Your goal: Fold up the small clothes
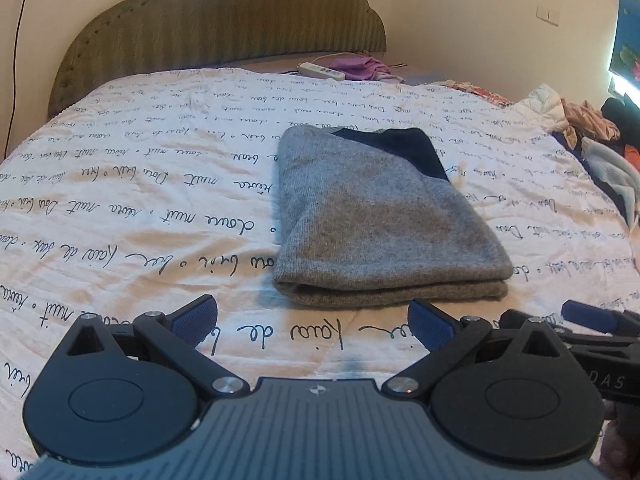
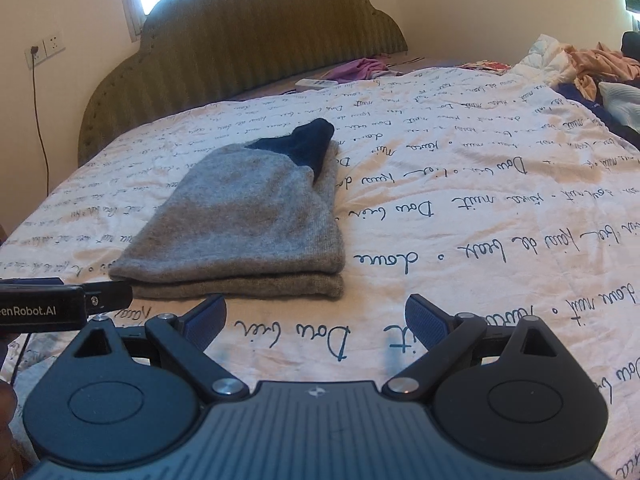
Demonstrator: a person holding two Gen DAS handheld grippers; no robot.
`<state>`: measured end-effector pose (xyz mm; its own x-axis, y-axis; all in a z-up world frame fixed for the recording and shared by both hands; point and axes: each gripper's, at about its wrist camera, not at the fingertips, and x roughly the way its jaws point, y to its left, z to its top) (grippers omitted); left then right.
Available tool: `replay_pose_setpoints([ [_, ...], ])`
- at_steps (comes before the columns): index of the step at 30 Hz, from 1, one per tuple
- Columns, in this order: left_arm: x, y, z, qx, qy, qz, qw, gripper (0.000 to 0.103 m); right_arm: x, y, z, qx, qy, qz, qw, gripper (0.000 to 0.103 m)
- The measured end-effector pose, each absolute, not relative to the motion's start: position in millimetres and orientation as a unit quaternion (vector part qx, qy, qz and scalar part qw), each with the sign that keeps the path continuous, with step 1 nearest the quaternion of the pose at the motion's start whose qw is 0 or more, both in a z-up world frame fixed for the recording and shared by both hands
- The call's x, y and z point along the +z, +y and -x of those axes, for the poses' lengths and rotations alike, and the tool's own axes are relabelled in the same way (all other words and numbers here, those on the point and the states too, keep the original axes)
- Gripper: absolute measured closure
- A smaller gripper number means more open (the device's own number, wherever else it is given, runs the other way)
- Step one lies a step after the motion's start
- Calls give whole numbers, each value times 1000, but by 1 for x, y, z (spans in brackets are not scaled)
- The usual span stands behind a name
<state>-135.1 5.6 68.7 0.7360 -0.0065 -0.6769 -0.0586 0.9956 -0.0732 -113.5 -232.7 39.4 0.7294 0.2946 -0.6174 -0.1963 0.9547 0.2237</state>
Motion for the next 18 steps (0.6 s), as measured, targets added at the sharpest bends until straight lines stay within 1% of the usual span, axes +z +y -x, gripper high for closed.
replay_pose_setpoints([
  [5,75,5,143,26,353,45,934,0,35,-221,116,145,353,-47,923,6],
  [8,77,4,150,38,329,27,943,0,32,-217,116,151,359,-42,920,6],
  [18,71,5,145,35,346,12,938,0,31,-218,113,150,364,-45,918,6],
])
